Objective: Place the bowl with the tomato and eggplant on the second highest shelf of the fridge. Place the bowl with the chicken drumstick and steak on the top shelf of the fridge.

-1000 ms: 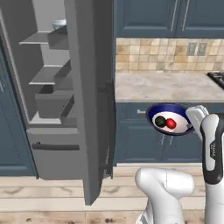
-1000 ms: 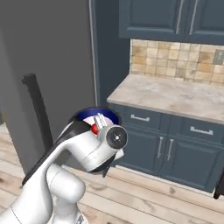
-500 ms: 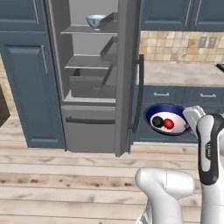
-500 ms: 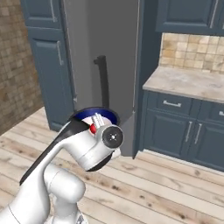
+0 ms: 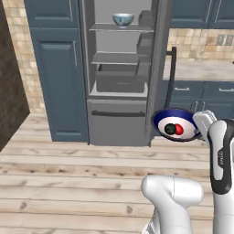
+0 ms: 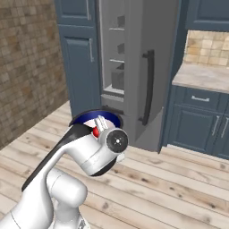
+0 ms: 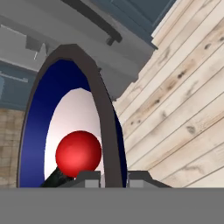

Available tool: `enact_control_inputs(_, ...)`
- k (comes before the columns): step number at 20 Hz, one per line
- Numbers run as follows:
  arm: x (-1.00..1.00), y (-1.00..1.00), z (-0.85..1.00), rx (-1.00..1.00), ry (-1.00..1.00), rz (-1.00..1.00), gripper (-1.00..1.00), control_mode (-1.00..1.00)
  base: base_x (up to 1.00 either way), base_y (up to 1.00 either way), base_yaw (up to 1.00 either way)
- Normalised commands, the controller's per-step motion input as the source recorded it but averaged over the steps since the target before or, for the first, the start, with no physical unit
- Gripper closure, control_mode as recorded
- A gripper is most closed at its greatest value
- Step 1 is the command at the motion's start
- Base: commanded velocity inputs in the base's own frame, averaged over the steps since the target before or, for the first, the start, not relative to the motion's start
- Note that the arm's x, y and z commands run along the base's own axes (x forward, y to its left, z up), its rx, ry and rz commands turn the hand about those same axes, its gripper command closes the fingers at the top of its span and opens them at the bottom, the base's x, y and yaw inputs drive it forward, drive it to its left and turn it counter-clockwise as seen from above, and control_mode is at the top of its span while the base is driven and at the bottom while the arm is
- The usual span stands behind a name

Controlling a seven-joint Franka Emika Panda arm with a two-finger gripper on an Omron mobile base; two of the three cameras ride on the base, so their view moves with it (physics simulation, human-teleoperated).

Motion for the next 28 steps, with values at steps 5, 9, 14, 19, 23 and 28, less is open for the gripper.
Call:
enact_control_inputs(5,0.00,0.00,0.00,0.00,0.00,0.00,1.00,1.00,0.88,1.00,-0.10)
enact_control_inputs(9,0.00,0.00,0.00,0.00,0.00,0.00,1.00,1.00,1.00,1.00,-0.28)
enact_control_inputs(14,0.00,0.00,0.00,0.00,0.00,0.00,1.00,1.00,1.00,0.88,-0.45)
enact_control_inputs(19,0.00,0.00,0.00,0.00,0.00,0.00,1.00,1.00,1.00,0.55,-0.48)
enact_control_inputs(23,0.00,0.00,0.00,0.00,0.00,0.00,1.00,1.00,1.00,0.33,-0.31)
enact_control_inputs(28,0.00,0.00,0.00,0.00,0.00,0.00,1.00,1.00,1.00,0.14,-0.19)
